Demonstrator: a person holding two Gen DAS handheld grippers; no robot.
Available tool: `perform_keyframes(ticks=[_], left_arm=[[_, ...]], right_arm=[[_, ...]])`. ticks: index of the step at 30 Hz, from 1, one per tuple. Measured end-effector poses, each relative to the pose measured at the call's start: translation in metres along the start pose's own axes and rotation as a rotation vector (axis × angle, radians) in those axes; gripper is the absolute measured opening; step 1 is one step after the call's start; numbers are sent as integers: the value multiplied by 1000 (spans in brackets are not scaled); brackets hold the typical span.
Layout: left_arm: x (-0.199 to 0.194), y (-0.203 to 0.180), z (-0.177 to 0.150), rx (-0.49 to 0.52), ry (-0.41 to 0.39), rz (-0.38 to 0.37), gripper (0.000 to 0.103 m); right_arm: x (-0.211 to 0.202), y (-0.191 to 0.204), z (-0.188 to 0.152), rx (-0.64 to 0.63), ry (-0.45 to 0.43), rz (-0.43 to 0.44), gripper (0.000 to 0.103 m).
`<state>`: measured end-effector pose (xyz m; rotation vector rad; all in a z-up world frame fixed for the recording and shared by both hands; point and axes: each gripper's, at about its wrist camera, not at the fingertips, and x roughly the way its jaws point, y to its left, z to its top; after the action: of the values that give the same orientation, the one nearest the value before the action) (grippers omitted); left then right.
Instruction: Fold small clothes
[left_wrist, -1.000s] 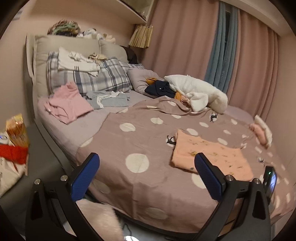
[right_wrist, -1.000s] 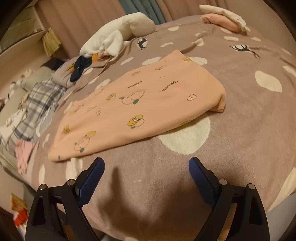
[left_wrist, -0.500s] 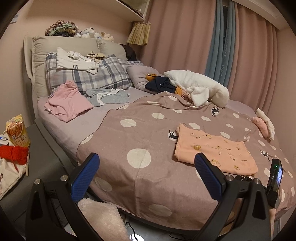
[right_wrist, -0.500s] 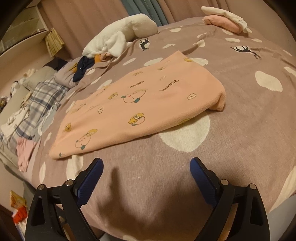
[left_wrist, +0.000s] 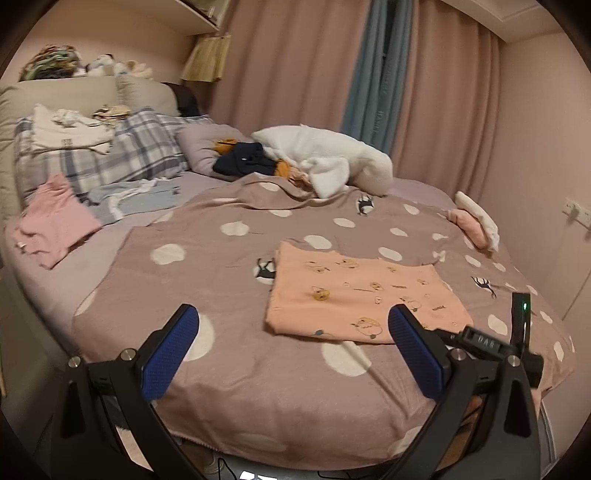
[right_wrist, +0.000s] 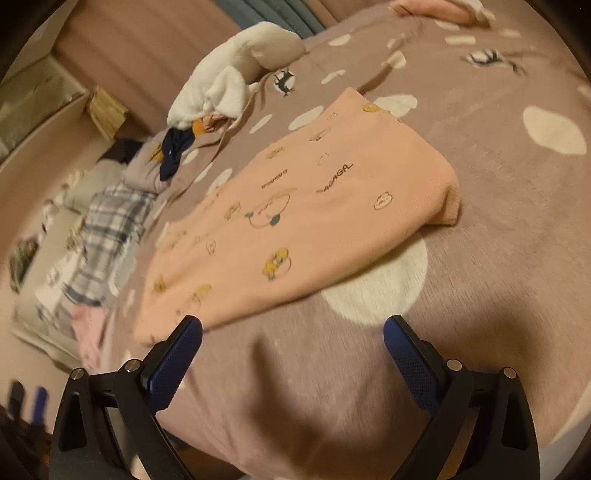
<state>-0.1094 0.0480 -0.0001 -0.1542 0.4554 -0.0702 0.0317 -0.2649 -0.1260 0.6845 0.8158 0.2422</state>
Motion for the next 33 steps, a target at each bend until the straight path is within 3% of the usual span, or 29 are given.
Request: perform_keyframes(ticks=[6, 12, 16, 20, 26, 33], left_arm=[[38, -18, 7, 63, 12, -107, 102], [87, -27, 3, 58, 70, -202, 102], [111, -21, -11, -26, 82, -78, 102], [120, -14, -17, -53, 117, -158, 102], [123, 8, -28, -164, 102, -108, 102], [141, 4, -25, -171, 130, -149, 102]], right_arm=[[4, -12, 9, 101, 8, 72, 98], [3, -3, 1, 6, -15, 41, 98], [10, 7, -1, -100, -66, -33, 98], [15, 11, -2, -147, -107, -80, 100], [7, -5, 6, -41, -160, -5, 100], [10, -8, 14, 7, -169, 22, 100]])
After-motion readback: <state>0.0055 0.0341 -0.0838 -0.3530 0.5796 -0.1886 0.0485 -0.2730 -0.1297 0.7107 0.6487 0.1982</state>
